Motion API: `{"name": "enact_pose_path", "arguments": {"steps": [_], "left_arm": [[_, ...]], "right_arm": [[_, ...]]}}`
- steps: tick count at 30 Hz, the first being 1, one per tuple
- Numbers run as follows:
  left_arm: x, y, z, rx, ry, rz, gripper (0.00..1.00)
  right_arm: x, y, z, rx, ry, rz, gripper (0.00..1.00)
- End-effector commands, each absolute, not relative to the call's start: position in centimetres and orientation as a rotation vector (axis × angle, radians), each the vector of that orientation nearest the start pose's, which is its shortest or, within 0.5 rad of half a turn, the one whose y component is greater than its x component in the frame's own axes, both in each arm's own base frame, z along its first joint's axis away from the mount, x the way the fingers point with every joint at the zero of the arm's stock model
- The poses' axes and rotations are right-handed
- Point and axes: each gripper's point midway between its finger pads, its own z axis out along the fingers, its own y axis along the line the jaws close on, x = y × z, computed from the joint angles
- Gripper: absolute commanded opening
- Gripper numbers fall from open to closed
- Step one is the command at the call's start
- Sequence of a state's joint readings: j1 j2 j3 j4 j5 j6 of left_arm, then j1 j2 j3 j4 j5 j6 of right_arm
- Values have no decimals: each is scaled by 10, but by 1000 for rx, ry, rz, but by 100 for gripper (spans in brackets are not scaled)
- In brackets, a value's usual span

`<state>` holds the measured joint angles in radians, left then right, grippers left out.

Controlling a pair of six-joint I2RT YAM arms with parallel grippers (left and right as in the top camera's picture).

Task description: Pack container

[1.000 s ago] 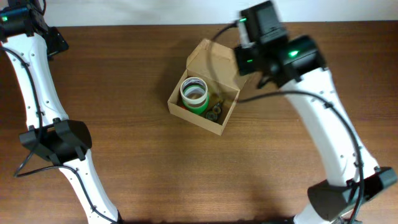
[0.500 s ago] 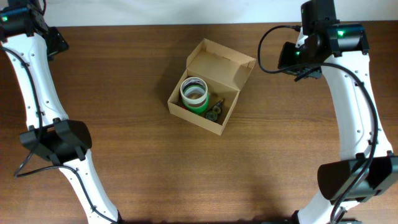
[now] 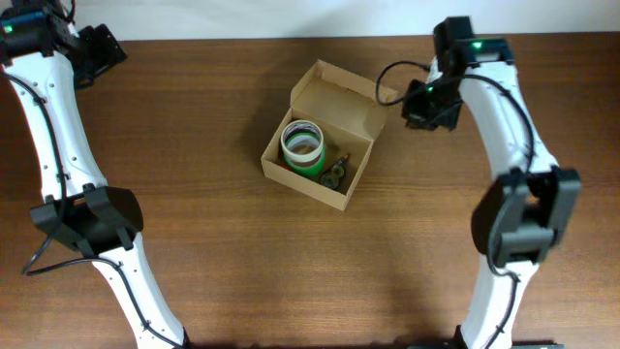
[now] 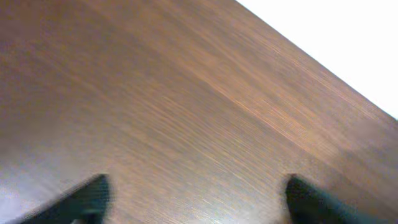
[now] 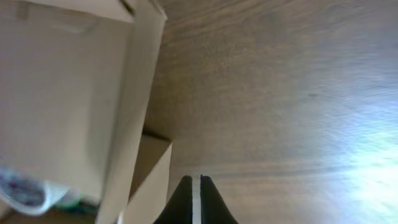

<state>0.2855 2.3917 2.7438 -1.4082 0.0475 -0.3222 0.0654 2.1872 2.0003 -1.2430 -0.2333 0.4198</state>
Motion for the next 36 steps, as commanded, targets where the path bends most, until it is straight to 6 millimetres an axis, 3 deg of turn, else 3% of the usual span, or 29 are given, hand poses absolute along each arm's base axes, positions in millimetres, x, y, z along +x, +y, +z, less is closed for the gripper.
{"name": "enact_pose_path", "arguments": {"steps": [1,7,12,16,21,25,30,36], "left_arm": [[526,118,230,-638,2532,-178,63],[524,73,191,-351,2701,-162,41],[511,38,146,-214,2852,-173,40],[500,22,121,-177,2931,-176,40],[494,14,112,-161,2966,-183,40],[491,4,110,-140,2980,-206,41],[484,-20,102,-85,3017,-263,40],[471,-59,83,28,3073,-281,30]], "right_arm": [[456,81,87,574,3015,477,5],[469,84,79,559,2983,487,5],[493,92,86,507,2884,573,6],[517,106,98,445,2775,702,6],[530,112,105,435,2711,761,7],[533,116,99,427,2711,798,7],[534,115,96,381,2710,782,6],[541,99,98,404,2684,769,7]]}}
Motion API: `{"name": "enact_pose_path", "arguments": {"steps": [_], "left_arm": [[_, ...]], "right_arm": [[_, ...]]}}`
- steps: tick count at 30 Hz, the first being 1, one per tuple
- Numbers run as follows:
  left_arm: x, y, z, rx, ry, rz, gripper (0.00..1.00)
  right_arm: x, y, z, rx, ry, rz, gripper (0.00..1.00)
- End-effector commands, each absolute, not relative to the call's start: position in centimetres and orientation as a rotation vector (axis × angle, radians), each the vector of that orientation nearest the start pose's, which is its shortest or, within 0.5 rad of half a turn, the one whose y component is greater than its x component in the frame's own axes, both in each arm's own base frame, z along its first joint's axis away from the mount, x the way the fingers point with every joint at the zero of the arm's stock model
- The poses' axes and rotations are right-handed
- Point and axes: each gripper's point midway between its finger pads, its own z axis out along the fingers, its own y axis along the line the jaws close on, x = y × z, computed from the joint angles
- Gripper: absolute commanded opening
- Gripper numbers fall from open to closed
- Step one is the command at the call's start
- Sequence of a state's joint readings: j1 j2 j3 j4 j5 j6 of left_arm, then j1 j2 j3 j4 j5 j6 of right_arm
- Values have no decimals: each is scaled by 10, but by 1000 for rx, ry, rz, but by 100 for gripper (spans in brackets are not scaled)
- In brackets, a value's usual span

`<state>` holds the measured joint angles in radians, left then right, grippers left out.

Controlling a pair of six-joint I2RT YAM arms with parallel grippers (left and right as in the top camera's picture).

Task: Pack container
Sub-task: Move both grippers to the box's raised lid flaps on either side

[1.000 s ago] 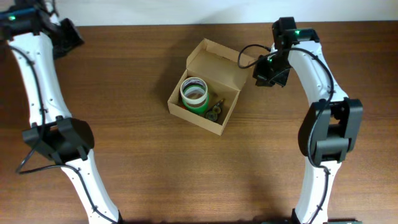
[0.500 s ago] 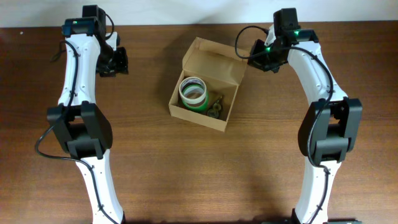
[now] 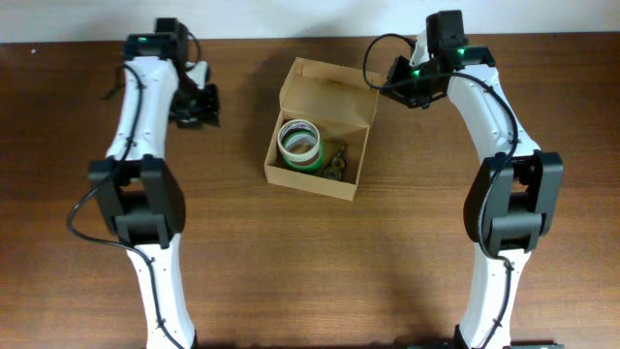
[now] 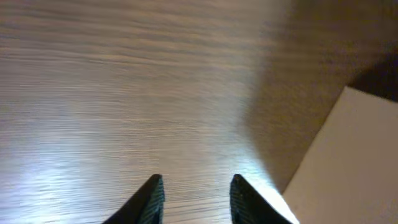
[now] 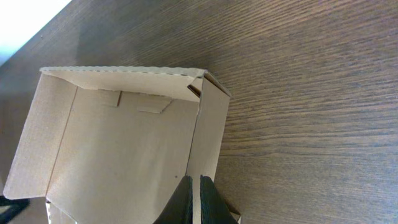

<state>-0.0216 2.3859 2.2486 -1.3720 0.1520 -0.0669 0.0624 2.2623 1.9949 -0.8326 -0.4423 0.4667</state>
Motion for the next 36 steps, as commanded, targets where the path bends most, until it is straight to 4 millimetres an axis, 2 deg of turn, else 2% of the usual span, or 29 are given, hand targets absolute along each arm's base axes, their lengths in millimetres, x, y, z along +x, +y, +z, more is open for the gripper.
{"name": "enact_pose_path", "arguments": {"steps": [1,5,9,16,28,36], "left_arm": [[469,-64,82,44,3079,-282,27],[461,-80,80,94,3105,-283,10],[453,-87,79,110,3133,-284,3],[436,-95,81,89,3198,-332,2],[419,-130,82,153,3241,-371,2],[400,-153,84,174,3299,-359,2]], "right_arm": [[542,95,98,413,2679,767,7],[549,72,100,459,2647,756,7],[557,53,107,485,2594,786,7],[562,36,113,508,2551,821,7],[563,35,112,508,2550,815,7],[563,35,112,508,2550,815,7]]}}
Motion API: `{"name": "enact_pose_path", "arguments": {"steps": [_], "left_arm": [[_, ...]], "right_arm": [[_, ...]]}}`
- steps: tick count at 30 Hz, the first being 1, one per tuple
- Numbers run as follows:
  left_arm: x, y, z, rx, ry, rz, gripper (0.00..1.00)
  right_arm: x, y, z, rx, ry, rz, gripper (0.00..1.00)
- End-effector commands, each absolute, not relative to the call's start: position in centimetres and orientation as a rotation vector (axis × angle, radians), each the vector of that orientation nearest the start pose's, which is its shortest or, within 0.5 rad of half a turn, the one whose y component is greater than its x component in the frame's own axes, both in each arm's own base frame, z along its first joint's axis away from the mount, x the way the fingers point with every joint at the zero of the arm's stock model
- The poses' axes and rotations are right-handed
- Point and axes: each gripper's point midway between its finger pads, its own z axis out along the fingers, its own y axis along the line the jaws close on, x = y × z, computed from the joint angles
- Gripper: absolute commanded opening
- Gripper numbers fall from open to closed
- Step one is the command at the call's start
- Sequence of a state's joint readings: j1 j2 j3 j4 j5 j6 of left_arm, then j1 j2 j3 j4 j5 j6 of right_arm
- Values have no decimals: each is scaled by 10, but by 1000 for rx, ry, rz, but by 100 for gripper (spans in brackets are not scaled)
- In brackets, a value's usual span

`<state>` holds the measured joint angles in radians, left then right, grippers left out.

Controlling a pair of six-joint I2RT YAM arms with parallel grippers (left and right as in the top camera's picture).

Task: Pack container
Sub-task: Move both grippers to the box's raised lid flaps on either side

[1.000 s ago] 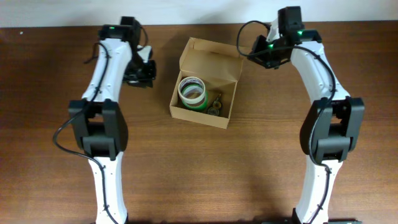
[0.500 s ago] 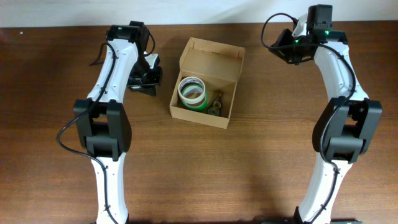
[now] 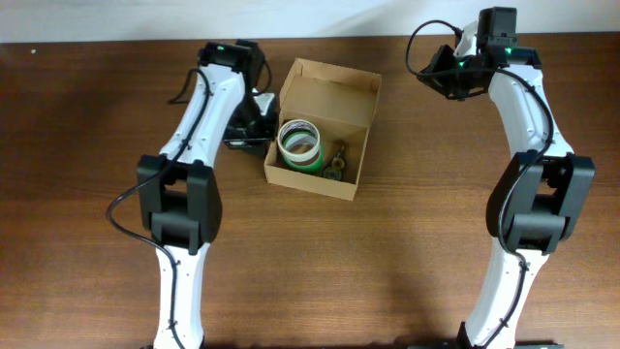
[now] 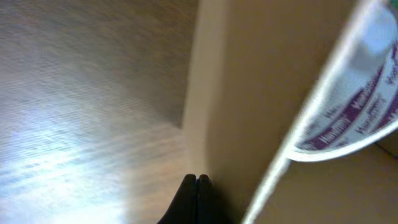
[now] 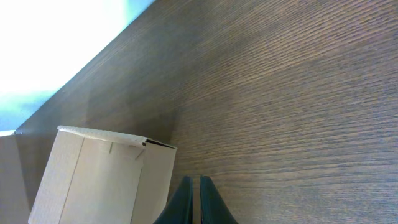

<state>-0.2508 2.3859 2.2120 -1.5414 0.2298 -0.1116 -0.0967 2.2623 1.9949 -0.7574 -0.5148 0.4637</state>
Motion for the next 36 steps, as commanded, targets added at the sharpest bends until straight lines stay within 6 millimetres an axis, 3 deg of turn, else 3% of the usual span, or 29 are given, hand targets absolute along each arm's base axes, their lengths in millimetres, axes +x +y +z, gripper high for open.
{"name": "enact_pose_path", "arguments": {"steps": [1,11,15,21,25,30,36], "left_arm": [[398,-156,84,172,3304,-359,2],[388,-172,84,132,3331,-342,2],[403,-137,79,32,3294,-72,2],[434,-95,77,-136,3210,-96,2],[467,-87,79,-201,3092,-287,2],[511,-114,103,-139,2862,-730,2],[530,-136,123,-47,2695,-1038,2]], "right_arm": [[563,35,112,503,2551,814,6],[560,34,110,481,2569,795,7],[555,34,107,495,2590,792,7],[541,35,99,500,2655,785,7],[533,36,96,493,2693,783,4],[528,39,94,495,2714,786,4],[526,54,96,463,2720,839,4]]}}
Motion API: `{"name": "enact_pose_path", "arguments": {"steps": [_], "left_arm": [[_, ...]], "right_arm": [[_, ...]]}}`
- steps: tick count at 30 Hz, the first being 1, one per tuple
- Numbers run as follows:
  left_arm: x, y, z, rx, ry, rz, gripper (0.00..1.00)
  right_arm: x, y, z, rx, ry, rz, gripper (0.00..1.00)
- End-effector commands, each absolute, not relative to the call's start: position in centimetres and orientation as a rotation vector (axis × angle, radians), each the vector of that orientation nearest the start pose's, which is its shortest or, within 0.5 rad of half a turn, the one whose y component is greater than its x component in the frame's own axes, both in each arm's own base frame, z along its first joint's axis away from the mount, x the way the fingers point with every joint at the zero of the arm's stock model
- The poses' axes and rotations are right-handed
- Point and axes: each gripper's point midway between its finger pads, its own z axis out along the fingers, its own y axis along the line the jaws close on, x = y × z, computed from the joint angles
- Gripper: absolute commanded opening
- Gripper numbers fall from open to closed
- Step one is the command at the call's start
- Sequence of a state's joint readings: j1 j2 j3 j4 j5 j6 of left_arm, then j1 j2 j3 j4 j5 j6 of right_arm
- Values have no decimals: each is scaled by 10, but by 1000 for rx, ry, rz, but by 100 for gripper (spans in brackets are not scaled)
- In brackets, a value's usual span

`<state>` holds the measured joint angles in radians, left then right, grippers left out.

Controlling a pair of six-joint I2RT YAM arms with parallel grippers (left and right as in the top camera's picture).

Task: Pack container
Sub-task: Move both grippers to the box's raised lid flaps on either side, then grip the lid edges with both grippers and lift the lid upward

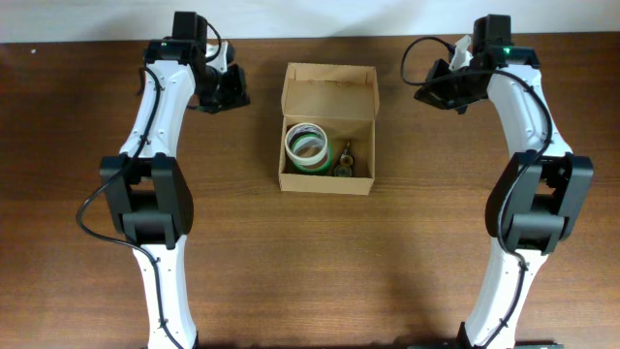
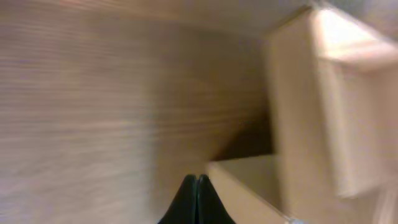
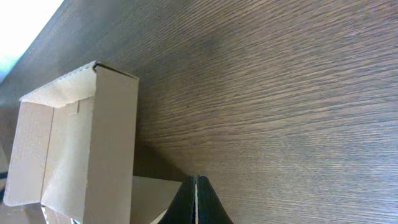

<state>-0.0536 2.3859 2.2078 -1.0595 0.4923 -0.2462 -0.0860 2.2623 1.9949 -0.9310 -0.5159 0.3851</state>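
Note:
An open cardboard box (image 1: pixel 327 92) sits square on the table's far middle, its lid standing up at the back. Inside lie a green-and-white tape roll (image 1: pixel 308 148) and a small dark metal piece (image 1: pixel 343 160). My left gripper (image 1: pixel 235 91) is shut and empty, left of the box's back corner. The left wrist view shows its gripper (image 2: pixel 196 185) just short of the box (image 2: pixel 298 112). My right gripper (image 1: pixel 423 94) is shut and empty, right of the lid. In the right wrist view the gripper (image 3: pixel 195 185) points at the box (image 3: pixel 112 137).
Brown wooden table (image 1: pixel 310 262) all round the box. Its far edge (image 1: pixel 310 39) meets a white wall just behind both grippers. Both white arms reach in from the near edge along the left and right sides.
The box has turned from slightly skewed to square with the table. My left gripper has left the box's left wall and sits farther back and left. The right gripper is a little lower.
The box first lay diagonally, with my right gripper shut at its right flap and the left gripper open at the far left corner. Then the left gripper, half open, came near the box. Then it was shut against the left wall. Now the box stands square.

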Motion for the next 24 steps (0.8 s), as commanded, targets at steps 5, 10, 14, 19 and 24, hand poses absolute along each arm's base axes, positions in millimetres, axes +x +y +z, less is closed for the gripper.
{"name": "enact_pose_path", "arguments": {"steps": [5,10,14,19,24], "left_arm": [[535,-150,114,-38,2595,-1387,1],[535,-151,85,-96,2543,-1642,1],[537,-151,69,-115,2549,-1661,1],[546,-154,59,-152,2527,-1688,1],[551,-171,59,-144,2484,-1773,1]], "right_arm": [[525,76,98,423,2696,1052,4],[518,95,90,422,2662,1375,4],[514,104,72,448,2666,1501,4],[515,104,57,459,2678,1504,4],[518,103,52,460,2679,1487,4]]}}
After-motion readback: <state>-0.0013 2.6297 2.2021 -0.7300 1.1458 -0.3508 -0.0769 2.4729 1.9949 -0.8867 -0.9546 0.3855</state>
